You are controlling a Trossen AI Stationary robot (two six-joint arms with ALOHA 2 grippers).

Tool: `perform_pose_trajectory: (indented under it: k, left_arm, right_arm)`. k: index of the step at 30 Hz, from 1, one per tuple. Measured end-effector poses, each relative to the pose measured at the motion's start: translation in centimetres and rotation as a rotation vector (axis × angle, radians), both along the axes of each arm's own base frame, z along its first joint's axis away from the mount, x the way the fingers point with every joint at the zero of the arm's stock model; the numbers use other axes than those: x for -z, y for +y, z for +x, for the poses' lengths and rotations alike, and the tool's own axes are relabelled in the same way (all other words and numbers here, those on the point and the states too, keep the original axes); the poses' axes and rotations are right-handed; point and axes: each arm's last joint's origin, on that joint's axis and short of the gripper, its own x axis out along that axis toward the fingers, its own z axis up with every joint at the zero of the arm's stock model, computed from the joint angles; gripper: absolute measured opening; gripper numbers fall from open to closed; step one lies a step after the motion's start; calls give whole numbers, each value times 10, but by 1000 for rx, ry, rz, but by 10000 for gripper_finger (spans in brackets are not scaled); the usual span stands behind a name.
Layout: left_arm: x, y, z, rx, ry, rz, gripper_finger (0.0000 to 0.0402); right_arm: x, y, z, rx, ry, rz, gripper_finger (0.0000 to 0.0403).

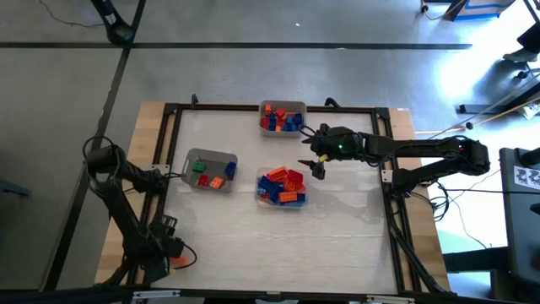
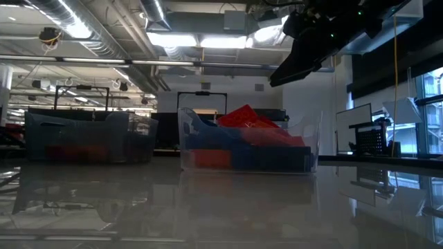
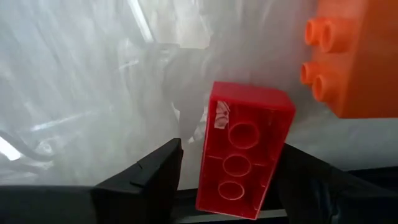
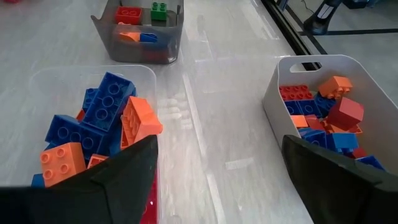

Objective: Sort blocks by size
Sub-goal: Put the big red game piece into the transparent bin

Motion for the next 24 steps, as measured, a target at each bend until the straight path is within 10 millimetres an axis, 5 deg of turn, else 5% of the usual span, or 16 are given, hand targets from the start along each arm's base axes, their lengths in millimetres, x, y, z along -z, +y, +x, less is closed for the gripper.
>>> perform_pose_trajectory:
  k: [5, 11, 17, 24]
  left_arm:
    - [5, 0, 4, 7, 18, 18, 209]
    - [5, 2, 8, 91, 36, 11, 125]
    - [-4, 18, 13, 25, 4, 96, 122]
    - [-36, 41, 30, -76, -272, 127, 125]
  right_arm:
    - [1, 0, 0, 0, 9, 2, 341]
    - [1, 0, 0, -1, 9, 2, 341]
    - [1, 0, 0, 0, 9, 2, 341]
    - [1, 0, 0, 0, 9, 2, 341]
